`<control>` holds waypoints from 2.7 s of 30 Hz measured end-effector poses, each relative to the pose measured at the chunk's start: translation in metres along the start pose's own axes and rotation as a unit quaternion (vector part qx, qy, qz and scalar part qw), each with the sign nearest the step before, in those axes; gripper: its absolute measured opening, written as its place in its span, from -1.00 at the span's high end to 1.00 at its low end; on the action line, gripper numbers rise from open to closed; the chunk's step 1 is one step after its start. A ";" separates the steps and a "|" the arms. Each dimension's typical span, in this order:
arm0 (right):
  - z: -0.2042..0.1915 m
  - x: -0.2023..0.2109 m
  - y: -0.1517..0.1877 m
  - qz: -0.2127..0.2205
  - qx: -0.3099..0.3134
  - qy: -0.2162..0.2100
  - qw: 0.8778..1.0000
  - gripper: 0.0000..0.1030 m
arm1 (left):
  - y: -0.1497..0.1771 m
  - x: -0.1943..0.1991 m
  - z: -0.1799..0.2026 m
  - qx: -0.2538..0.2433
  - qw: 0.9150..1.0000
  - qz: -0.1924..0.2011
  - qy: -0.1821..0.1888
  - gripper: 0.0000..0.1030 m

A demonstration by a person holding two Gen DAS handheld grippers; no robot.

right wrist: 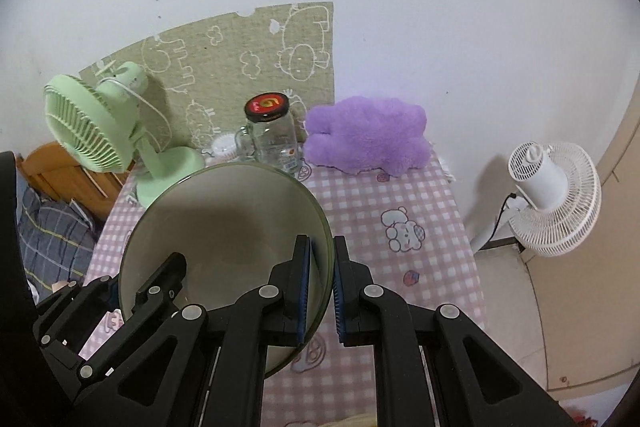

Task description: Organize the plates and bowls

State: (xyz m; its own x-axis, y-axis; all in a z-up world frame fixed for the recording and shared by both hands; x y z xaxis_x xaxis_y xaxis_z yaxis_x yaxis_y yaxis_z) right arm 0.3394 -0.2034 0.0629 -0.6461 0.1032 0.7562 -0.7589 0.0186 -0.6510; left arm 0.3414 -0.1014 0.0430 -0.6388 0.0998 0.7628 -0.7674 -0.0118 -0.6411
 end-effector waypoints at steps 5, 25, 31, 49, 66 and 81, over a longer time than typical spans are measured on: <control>-0.018 0.026 0.011 0.007 0.000 0.006 1.000 0.74 | 0.012 0.018 -0.018 0.000 1.000 0.005 0.009 0.70; -0.076 0.085 0.079 0.010 -0.005 0.025 1.000 0.74 | 0.079 0.065 -0.074 -0.019 0.999 0.001 0.025 0.70; -0.082 0.092 0.107 -0.005 -0.008 0.029 1.000 0.74 | 0.104 0.069 -0.081 -0.022 0.999 -0.012 0.033 0.69; -0.087 0.087 0.189 -0.050 0.001 0.035 0.998 0.74 | 0.181 0.060 -0.087 -0.042 0.996 -0.055 0.047 0.69; -0.096 0.062 0.221 -0.121 0.026 0.043 0.991 0.74 | 0.213 0.038 -0.092 -0.045 0.992 -0.111 0.049 0.69; -0.098 0.058 0.222 -0.127 0.044 0.068 0.989 0.74 | 0.221 0.028 -0.091 -0.035 0.989 -0.132 0.062 0.62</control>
State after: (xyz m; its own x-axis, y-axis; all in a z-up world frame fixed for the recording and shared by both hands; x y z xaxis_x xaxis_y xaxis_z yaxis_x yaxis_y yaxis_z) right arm 0.1414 -0.0959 -0.0446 -0.4217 0.2383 0.8749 -0.9031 -0.0246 -0.4286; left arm 0.1590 -0.0104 -0.0850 -0.4015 0.2112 0.8912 -0.8982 0.0996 -0.4282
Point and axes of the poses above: each gripper's, at about its wrist camera, not at the fingertips, and x roughly against the way its jaws point, z to its right, y to its underside, the point moved 2 cm from there along -x, roughly the way its jaws point, and after that the axes turned 7 degrees about y, right-handed, at the moved point
